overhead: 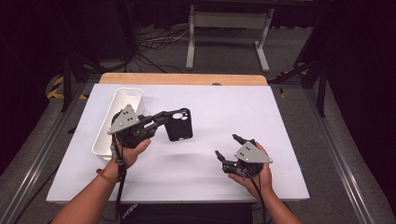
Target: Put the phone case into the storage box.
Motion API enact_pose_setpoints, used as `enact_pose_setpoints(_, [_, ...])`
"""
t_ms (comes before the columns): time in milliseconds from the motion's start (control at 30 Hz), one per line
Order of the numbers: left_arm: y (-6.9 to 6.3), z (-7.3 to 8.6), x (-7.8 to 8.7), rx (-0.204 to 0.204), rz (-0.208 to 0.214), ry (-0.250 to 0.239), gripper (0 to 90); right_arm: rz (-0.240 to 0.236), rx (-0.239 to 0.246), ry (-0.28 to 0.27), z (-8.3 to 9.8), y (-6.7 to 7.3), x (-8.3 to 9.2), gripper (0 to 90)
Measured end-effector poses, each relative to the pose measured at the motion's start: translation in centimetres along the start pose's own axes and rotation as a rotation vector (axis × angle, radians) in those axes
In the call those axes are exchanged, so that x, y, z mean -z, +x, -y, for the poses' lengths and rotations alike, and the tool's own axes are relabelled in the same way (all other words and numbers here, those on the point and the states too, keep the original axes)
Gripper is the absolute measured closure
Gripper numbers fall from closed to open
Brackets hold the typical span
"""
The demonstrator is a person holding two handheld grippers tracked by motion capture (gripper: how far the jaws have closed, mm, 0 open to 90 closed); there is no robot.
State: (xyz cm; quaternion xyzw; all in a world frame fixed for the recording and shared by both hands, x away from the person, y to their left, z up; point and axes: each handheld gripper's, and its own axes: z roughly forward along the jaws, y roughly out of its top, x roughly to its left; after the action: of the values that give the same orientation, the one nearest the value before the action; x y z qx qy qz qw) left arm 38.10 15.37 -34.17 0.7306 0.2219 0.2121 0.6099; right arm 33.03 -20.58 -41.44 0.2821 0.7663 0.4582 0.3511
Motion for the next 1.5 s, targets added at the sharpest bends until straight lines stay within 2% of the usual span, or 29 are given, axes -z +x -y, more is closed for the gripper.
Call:
enact_pose_setpoints(267, [1.6, -2.1, 2.7, -0.038, -0.029, 0.005, 82.5, -0.005, 0.000, 0.016, 0.4, -0.3, -0.2, 21.6])
enact_pose_setpoints(333, [1.9, -2.3, 3.1, -0.038, -0.035, 0.000, 82.5, -0.006, 0.001, 0.016, 0.4, -0.3, -0.2, 21.3])
enact_pose_setpoints(400, [2.8, -2.8, 4.3, -0.037, -0.049, -0.004, 82.5, -0.001, 0.004, 0.024, 0.5, -0.3, -0.4, 19.9])
enact_pose_setpoints(633, [4.0, -3.4, 5.9, -0.046, -0.082, -0.025, 82.5, -0.002, 0.001, 0.033, 0.7, -0.4, -0.5, 19.2])
enact_pose_setpoints(1233, [6.5, -3.6, 8.1, -0.056, -0.142, -0.021, 82.5, -0.007, -0.010, 0.040, 1.0, -1.0, -0.3, 18.6])
enact_pose_setpoints(1367, [7.4, -3.5, 8.7, -0.056, -0.163, -0.011, 82.5, -0.004, -0.014, 0.042, 1.1, -1.0, -0.2, 18.6])
enact_pose_setpoints(1500, [8.9, -3.2, 9.4, -0.048, -0.186, -0.009, 82.5, 0.003, -0.015, 0.046, 1.3, -1.1, 0.0, 18.6])
